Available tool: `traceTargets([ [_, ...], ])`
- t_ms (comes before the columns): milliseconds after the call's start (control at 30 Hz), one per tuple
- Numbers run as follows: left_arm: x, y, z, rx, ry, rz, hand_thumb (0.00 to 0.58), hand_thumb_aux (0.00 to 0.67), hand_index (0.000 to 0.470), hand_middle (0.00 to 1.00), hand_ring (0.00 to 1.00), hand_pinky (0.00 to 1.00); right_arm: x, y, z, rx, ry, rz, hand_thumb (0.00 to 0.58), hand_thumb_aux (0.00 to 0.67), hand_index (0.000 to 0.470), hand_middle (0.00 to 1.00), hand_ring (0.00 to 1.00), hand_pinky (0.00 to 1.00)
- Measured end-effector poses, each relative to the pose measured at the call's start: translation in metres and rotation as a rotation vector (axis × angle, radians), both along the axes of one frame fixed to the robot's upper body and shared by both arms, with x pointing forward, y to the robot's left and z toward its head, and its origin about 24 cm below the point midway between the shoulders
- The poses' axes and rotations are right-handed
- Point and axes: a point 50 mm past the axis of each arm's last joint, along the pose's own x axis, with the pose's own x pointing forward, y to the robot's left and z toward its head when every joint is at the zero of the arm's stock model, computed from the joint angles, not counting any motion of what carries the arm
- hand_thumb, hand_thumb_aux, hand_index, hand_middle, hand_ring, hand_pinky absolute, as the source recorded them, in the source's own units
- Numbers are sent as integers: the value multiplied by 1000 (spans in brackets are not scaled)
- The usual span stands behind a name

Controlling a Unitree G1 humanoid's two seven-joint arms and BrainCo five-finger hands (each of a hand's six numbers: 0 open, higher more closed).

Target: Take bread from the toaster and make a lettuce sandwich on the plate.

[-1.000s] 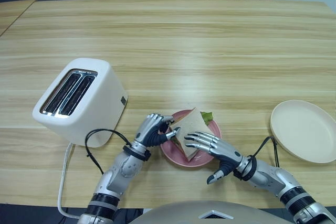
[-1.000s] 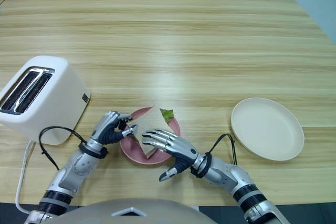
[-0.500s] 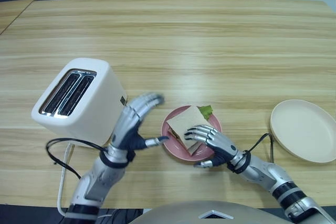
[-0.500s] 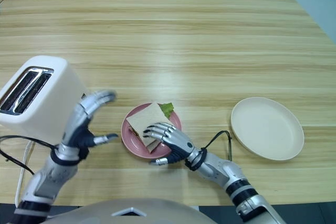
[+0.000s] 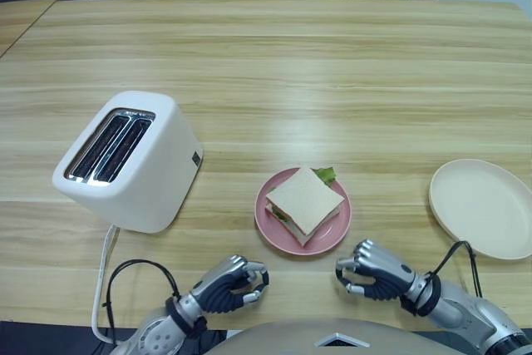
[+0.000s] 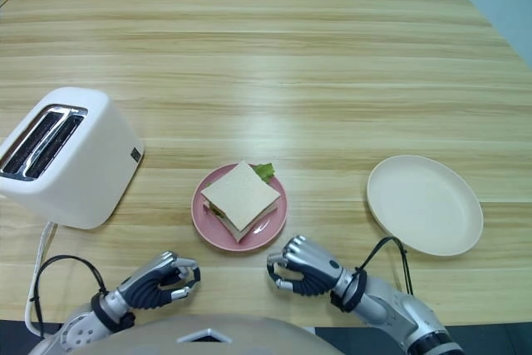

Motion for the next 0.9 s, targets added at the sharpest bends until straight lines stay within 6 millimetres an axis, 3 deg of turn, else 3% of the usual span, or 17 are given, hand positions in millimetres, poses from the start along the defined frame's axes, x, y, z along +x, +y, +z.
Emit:
traceTargets([
  [167,26,-22,-6,-37,-25,61,580,670,470,1000,1000,1000,12,13,-6,-27,-42,-37,580,670,470,1000,1000,1000],
  [400,72,-41,-13,-61,-68,151,580,670,470,1000,1000,1000,55,33,-13,-19,-137,-204,580,670,470,1000,1000,1000],
  [733,143,-35,-18,-43,-140,359,580,670,470,1000,1000,1000,142,56,-14,91,-95,-433,580,670,470,1000,1000,1000],
  [900,146,-31,-20,-55,-155,382,580,670,470,1000,1000,1000,152,56,-17,118,-60,-463,580,670,470,1000,1000,1000],
])
